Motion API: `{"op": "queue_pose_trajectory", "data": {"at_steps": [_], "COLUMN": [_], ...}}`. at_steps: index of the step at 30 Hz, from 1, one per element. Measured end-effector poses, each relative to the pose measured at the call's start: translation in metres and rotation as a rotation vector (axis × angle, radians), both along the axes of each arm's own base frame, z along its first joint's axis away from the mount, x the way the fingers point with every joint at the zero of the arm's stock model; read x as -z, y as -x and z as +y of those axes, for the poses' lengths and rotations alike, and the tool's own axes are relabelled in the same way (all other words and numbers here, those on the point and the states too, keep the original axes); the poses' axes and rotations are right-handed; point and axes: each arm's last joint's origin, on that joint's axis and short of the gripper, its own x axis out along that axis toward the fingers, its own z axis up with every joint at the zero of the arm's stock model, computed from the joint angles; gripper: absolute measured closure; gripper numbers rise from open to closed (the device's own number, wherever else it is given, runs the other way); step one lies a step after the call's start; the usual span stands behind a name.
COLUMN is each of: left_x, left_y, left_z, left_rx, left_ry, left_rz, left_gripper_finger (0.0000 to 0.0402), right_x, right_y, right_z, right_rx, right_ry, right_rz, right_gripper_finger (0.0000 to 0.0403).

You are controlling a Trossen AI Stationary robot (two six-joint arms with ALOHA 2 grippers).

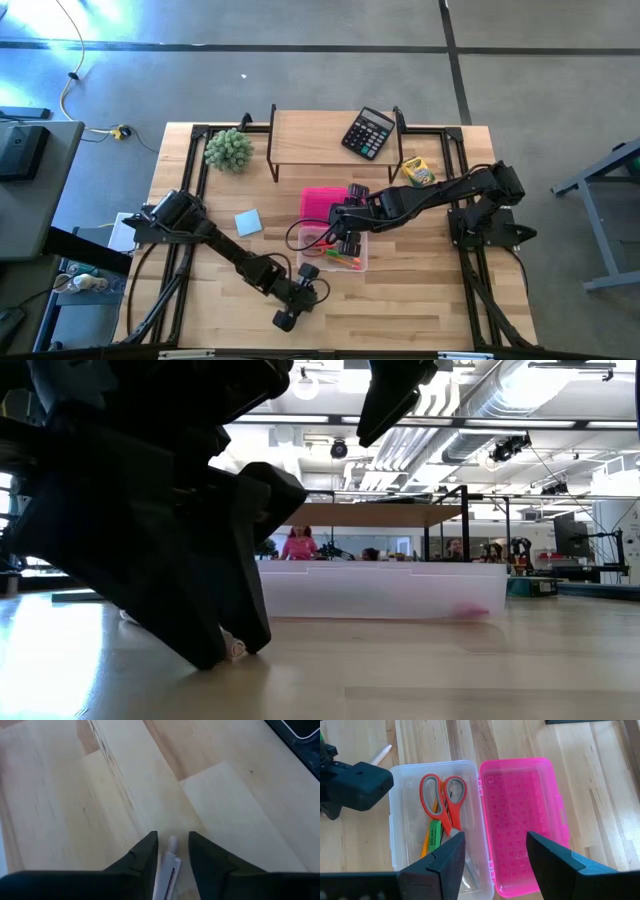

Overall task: Pack school essentials
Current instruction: Put the white pen into the transparent bin

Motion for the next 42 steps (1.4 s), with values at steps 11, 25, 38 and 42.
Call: {"op": "queue_pose_trajectory", "data": {"at_steps": [11,25,38,42], "left_x": [0.002,0.004,-0.003,-0.008], "left_y": [0.001,0.002,0.004,0.006], "left_z": [0.002,0.002,0.001,0.002], "left_rx": [0.007,0.031,0.038,0.034], "left_ry": [0.0,-0.017,-0.01,-0.016], "left_rz": [0.029,0.033,0.024,0.022], "left_gripper_finger": [0.035,0.0395,0.0399,0.0399], "right_x": [0.0,0.0,0.001,0.001], "right_y": [0.0,0.0,0.001,0.002], "right_z": [0.0,0.0,0.0,0.0], "right_rx": [0.0,0.0,-0.001,0.001], "right_ry": [0.0,0.0,0.003,0.004], "right_rz": [0.0,0.0,0.015,0.022], "right_gripper_finger": [0.0203,0.0203,0.0203,0.0203]}}
